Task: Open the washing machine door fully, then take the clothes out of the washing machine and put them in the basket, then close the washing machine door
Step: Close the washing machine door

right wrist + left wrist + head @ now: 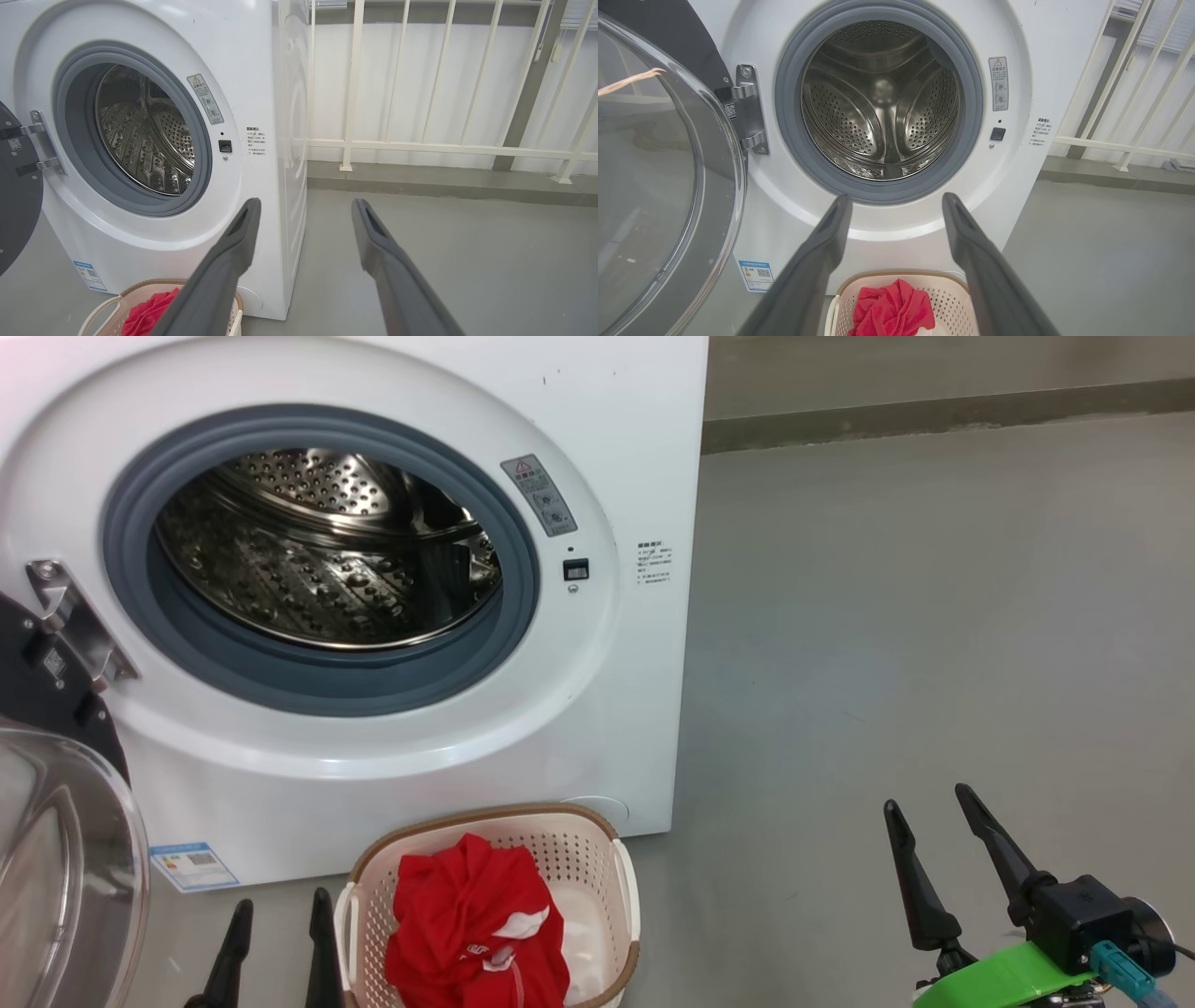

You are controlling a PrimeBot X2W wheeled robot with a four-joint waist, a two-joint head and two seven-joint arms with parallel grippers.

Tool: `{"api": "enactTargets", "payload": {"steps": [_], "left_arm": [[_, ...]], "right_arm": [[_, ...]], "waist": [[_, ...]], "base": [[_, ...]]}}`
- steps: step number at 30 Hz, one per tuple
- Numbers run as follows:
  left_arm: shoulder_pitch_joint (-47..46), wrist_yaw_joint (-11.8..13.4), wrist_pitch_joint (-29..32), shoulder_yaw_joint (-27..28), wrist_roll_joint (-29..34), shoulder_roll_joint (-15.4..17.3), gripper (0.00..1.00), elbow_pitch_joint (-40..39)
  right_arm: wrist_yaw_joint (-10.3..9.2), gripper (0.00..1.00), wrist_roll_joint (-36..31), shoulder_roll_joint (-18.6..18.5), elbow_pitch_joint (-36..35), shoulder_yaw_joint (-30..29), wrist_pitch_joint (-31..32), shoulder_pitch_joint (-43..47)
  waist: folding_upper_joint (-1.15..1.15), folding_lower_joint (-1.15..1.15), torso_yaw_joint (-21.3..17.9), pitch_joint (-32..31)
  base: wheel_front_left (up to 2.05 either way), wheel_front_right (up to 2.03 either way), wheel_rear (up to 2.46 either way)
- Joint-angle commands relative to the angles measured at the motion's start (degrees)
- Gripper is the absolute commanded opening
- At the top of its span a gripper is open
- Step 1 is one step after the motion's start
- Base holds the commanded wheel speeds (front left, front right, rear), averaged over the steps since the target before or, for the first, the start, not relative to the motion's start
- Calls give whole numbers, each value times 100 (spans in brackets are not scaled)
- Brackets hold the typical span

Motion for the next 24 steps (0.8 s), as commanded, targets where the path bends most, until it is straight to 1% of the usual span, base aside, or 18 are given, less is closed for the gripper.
{"api": "enactTargets", "payload": {"steps": [1, 4, 9, 14, 18, 24], "left_arm": [[-54, 62, 3, 161, 1, 84, 100, -169], [-53, 88, 33, 137, 2, 83, 100, -203], [-56, 52, 44, 109, -89, 83, 100, -282], [-47, -46, 39, 25, -120, 112, 100, -386], [-32, -15, 53, -9, -62, 153, 100, -428], [-40, 66, 3, -50, 21, 143, 100, -527]], "right_arm": [[28, 100, -60, -48, -150, 137, -36, -89], [28, 100, -67, -48, -154, 124, -36, -89], [28, 100, -55, -48, -164, 104, -36, -79], [28, 100, -42, -48, -151, 80, -36, -73], [28, 100, -33, -48, -158, 71, -36, -78], [28, 100, -34, -48, -156, 83, -36, -82]], "waist": [[0, 0, 0, -5], [0, 0, 10, -6], [0, 0, 32, 3], [0, 0, 62, 25], [0, 0, 89, 46], [0, 0, 141, 70]], "base": [[-98, 98, 0], [-125, 125, 0], [-166, 166, 0], [-117, 117, 0], [-56, 56, 0], [-5, 5, 0]]}}
